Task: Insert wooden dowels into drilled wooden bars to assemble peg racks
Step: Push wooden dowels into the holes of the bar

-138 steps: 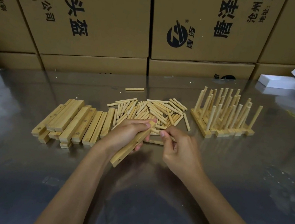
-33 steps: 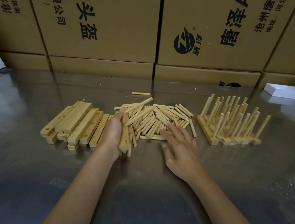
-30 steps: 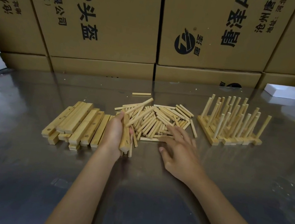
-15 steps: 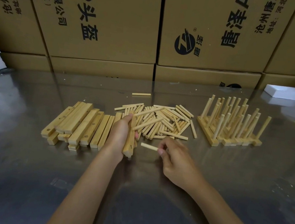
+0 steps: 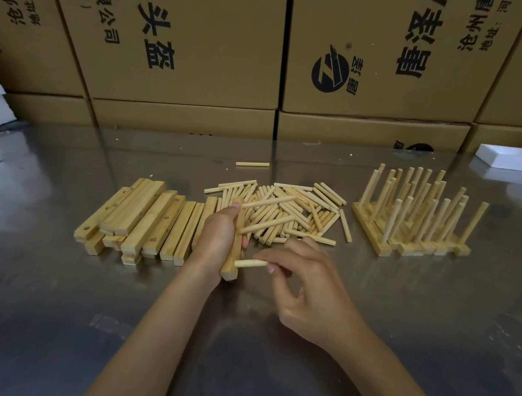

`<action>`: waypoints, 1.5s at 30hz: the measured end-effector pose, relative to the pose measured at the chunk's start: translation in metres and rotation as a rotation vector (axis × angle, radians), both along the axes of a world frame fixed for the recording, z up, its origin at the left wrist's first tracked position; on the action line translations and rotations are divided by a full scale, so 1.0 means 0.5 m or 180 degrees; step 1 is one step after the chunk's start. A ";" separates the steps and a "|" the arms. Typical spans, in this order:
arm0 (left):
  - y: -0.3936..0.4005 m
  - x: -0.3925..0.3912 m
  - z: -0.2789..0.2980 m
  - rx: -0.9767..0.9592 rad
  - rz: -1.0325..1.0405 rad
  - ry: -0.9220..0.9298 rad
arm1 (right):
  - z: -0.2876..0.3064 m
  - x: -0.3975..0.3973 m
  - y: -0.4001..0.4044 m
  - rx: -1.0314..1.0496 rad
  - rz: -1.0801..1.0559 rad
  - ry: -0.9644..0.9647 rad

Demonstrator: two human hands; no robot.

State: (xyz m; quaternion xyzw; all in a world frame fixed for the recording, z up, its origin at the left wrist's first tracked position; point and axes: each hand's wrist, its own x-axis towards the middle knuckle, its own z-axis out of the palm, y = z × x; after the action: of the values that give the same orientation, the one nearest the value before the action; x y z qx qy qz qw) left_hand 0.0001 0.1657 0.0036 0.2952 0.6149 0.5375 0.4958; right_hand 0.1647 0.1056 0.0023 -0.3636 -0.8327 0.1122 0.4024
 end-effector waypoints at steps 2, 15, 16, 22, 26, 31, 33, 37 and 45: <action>0.000 0.001 0.001 -0.0004 -0.0018 0.0031 | -0.001 0.001 0.000 -0.0008 -0.0004 0.0012; -0.023 0.054 -0.003 0.0491 -0.0133 0.0726 | -0.015 0.008 0.000 -0.0392 -0.0113 -0.0043; -0.026 0.056 0.000 0.0571 -0.0110 0.0700 | -0.017 0.008 0.001 -0.0496 -0.0119 0.0043; -0.028 0.048 0.011 0.0619 -0.0131 0.0550 | 0.003 0.012 0.011 -0.1571 -0.0055 0.1035; -0.024 0.043 0.011 0.0698 0.0016 0.0190 | 0.019 0.009 0.012 -0.2622 0.0289 0.2149; -0.023 0.052 0.005 0.0808 0.0154 0.0001 | -0.003 -0.009 0.006 -0.2467 0.0060 0.1368; -0.023 0.056 0.005 0.0877 0.0052 0.0037 | -0.011 -0.006 0.014 -0.2374 -0.0044 0.1410; -0.031 0.057 0.012 0.0966 -0.0548 -0.0101 | -0.007 0.021 0.046 -0.2073 -0.0497 0.1648; -0.038 0.063 0.019 0.0886 -0.0845 0.0101 | -0.024 0.164 0.119 -0.0921 -0.2293 0.0392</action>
State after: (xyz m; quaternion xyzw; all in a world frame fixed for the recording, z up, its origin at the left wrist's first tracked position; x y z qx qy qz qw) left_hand 0.0315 0.1468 0.0129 0.4478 0.4980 0.5426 0.5070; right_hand 0.2469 0.1650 -0.0096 -0.6781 -0.6016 0.1016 0.4098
